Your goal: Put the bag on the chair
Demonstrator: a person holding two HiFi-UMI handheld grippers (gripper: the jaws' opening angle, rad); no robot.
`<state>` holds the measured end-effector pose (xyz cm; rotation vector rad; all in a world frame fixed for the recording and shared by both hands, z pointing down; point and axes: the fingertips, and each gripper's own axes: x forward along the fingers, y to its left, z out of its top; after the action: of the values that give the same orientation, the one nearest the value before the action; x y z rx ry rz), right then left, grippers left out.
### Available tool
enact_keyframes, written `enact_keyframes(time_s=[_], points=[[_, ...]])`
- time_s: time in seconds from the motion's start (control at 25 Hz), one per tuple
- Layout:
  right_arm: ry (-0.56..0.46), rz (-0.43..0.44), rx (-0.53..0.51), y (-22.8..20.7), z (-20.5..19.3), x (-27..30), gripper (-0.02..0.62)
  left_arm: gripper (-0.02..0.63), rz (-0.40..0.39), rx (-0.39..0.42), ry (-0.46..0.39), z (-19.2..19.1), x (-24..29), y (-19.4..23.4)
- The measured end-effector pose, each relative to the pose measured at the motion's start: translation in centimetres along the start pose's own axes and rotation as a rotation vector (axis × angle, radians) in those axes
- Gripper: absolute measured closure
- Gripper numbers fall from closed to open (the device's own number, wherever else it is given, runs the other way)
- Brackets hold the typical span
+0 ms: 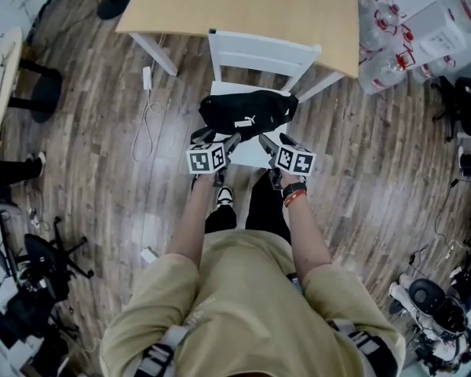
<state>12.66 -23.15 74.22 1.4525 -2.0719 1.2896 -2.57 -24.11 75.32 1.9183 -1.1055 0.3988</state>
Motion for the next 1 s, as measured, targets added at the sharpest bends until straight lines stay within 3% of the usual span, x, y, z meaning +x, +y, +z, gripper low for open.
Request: enact_keyframes(time_s=[0.32, 0.52, 0.64, 0.76, 1.0], points=[[-0.100, -0.018, -0.027, 2.3, 1.7, -6.0, 0.232, 0.282, 0.008, 0.146, -0.056, 2.0, -5.1, -4.5], [-0.178, -0.062, -0.154, 5.0, 3.1, -9.2, 0.256, 0.321, -0.010, 0.251, -0.069, 3.2, -7.3, -5.9], [-0.241, -0.079, -0.208, 6.3, 4.4, -11.3, 0.279, 0.342, -0.018, 0.282, -0.113, 4.9, -8.9, -7.2], [-0.315, -0.068, -0.193, 7.5, 5.6, -13.4, 0.316, 0.345, -0.010, 0.331, -0.151, 6.2, -10.7, -8.4], [-0.419, -0.068, -0.261, 10.3, 8.8, -17.1, 0.374, 0.421, -0.014, 0.366, -0.294, 10.4, -14.8, -11.0]])
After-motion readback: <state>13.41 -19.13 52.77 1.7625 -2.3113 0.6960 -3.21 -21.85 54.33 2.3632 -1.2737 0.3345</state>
